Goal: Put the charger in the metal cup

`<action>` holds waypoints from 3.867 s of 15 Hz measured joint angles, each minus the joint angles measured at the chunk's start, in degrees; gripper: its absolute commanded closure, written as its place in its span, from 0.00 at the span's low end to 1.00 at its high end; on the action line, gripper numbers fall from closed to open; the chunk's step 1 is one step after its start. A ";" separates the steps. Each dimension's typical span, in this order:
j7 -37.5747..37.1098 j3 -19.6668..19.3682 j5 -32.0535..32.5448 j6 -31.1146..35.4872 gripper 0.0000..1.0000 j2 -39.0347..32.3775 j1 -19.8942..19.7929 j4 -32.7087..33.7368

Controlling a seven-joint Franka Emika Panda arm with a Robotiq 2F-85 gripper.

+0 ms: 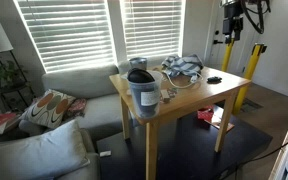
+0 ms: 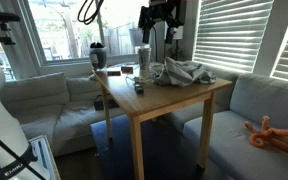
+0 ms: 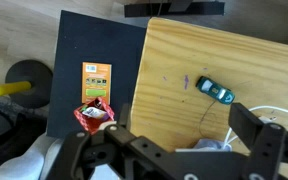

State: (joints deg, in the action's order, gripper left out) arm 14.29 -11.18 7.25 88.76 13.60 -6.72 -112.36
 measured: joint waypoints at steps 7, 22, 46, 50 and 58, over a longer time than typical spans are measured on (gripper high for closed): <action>0.00 0.00 0.00 0.00 0.00 0.00 0.00 0.01; 0.00 0.00 0.00 0.01 0.00 0.00 0.00 0.01; -11.65 2.81 -2.10 -3.80 0.00 -0.39 0.52 -0.02; -29.52 7.44 -6.44 -3.95 0.00 -0.38 1.78 -1.00; -47.82 12.87 -6.83 5.60 0.00 1.58 2.24 -7.06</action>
State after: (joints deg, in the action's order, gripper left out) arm -33.53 1.68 0.42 94.36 15.18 -4.48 -119.41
